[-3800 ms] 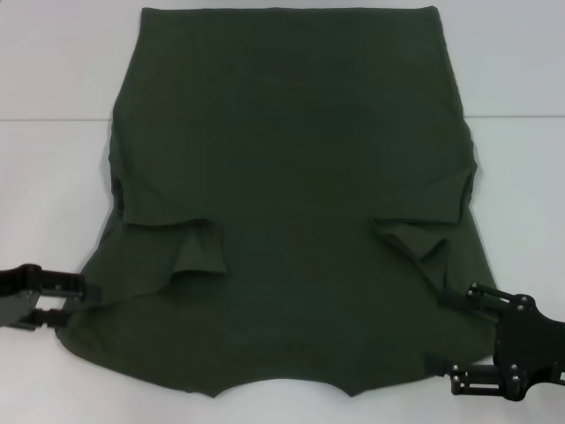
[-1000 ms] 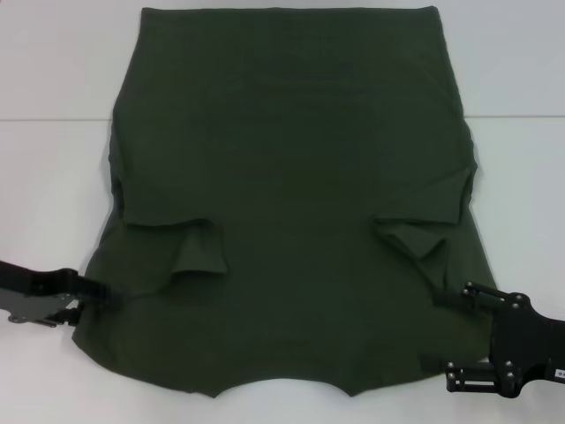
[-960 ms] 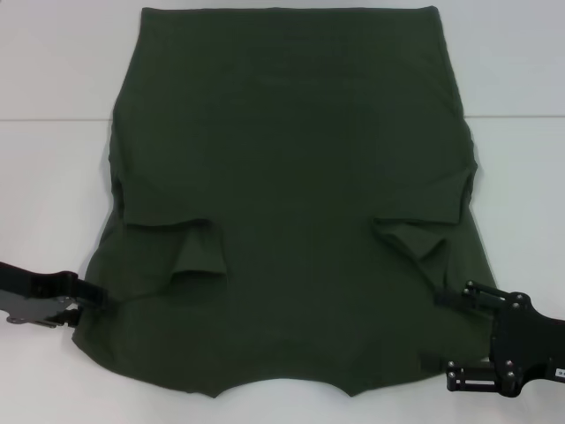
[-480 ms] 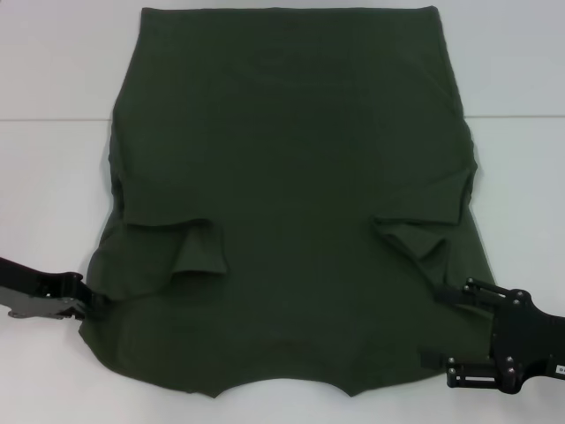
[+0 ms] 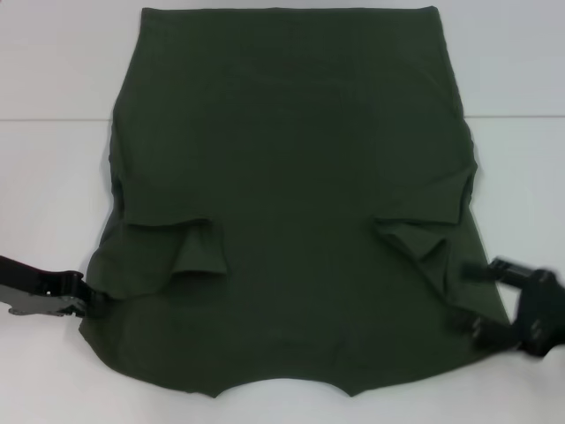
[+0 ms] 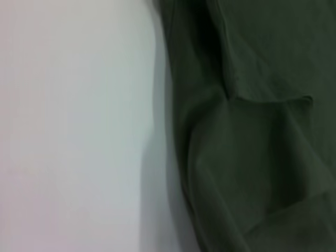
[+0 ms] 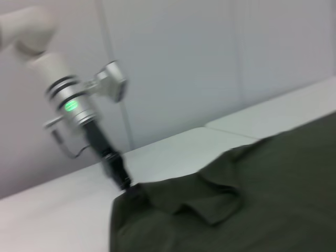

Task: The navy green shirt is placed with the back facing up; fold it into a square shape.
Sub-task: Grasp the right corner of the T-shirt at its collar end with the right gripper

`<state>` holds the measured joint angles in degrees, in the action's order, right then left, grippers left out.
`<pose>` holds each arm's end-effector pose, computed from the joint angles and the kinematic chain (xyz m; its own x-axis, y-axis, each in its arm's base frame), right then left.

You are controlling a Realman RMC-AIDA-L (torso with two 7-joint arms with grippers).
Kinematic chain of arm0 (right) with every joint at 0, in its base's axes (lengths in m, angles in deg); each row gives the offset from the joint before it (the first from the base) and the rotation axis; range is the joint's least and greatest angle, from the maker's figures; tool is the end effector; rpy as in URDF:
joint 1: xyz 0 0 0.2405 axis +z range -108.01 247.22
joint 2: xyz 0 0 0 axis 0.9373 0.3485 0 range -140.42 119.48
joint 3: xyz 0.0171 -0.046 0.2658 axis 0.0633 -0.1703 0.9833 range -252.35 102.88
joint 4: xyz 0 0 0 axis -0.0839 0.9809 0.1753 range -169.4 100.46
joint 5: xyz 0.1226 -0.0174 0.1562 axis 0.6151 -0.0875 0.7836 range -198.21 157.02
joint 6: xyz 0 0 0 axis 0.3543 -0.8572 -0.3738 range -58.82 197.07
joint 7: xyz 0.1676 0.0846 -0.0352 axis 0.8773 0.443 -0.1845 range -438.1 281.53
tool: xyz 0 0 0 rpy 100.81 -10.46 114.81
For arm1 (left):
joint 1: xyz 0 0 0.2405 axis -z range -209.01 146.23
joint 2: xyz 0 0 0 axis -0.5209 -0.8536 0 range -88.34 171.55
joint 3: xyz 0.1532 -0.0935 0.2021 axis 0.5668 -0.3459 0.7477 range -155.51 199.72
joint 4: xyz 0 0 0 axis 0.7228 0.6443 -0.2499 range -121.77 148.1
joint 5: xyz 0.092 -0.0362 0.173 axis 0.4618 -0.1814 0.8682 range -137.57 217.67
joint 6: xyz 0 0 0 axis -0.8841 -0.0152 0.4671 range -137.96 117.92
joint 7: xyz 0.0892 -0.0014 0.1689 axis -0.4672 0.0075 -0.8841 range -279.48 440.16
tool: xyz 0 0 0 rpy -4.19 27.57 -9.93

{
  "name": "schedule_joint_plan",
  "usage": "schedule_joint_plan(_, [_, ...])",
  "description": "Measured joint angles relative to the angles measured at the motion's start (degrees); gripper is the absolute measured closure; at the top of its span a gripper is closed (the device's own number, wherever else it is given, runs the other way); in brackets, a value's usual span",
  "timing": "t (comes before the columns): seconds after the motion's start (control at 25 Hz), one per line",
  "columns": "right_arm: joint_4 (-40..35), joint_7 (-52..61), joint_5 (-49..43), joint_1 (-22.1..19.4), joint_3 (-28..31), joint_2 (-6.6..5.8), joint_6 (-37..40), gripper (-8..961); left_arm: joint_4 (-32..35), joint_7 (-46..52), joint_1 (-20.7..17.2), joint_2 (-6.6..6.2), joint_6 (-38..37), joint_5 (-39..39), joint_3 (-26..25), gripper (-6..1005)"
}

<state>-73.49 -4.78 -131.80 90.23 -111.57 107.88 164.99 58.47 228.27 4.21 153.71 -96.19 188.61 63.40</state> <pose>0.2848 0.2970 -0.0260 0.7491 -0.3279 -0.5756 -0.4978 -0.8519 -0.1627 -0.3339 0.3604 0.0038 0.1248 0.9753 0.1821 0.9618 -0.0739 -0.2637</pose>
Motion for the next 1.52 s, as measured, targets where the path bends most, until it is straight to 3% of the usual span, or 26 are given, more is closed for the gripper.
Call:
schedule_joint_plan(0.16, [-8.0, 18.3, -0.9, 0.1, 1.2, -2.13, 1.1, 75, -0.1, -0.3, 0.2, -0.3, 0.0, -0.1, -0.5, 884])
schedule_joint_plan(0.28, [-14.4, 36.3, -4.7, 1.0, 0.8, -5.29, 1.7, 77, 0.2, -1.9, 0.2, -0.53, -0.3, -0.4, -0.7, 886])
schedule_joint_plan(0.4, [-16.5, 53.6, -11.8, 3.8, 0.6, -8.77, 3.6, 78, 0.4, -3.8, 0.2, -0.64, -1.1, -0.5, -2.5, 908])
schedule_joint_plan(0.48, [-16.0, 61.4, -16.3, 6.2, 1.2, -10.34, 5.3, 79, 0.4, -5.4, 0.4, -0.75, -2.1, -0.6, -4.5, 930])
schedule_joint_plan(0.56, [-15.5, 66.4, -20.5, 8.8, 1.7, -11.16, 7.3, 80, 0.4, -7.3, 0.6, -1.12, -3.3, -1.1, -6.2, 933])
schedule_joint_plan(0.88, [-12.6, 71.0, -36.3, 16.9, 0.9, -9.69, 8.0, 100, -0.1, -9.9, 0.4, -1.86, -3.9, -2.0, -6.6, 945])
schedule_joint_plan(1.52, [-3.9, 71.4, -38.0, 19.3, -5.9, -8.58, -1.5, 132, -0.1, -10.5, 1.0, -1.63, -4.7, -2.1, -6.6, 948])
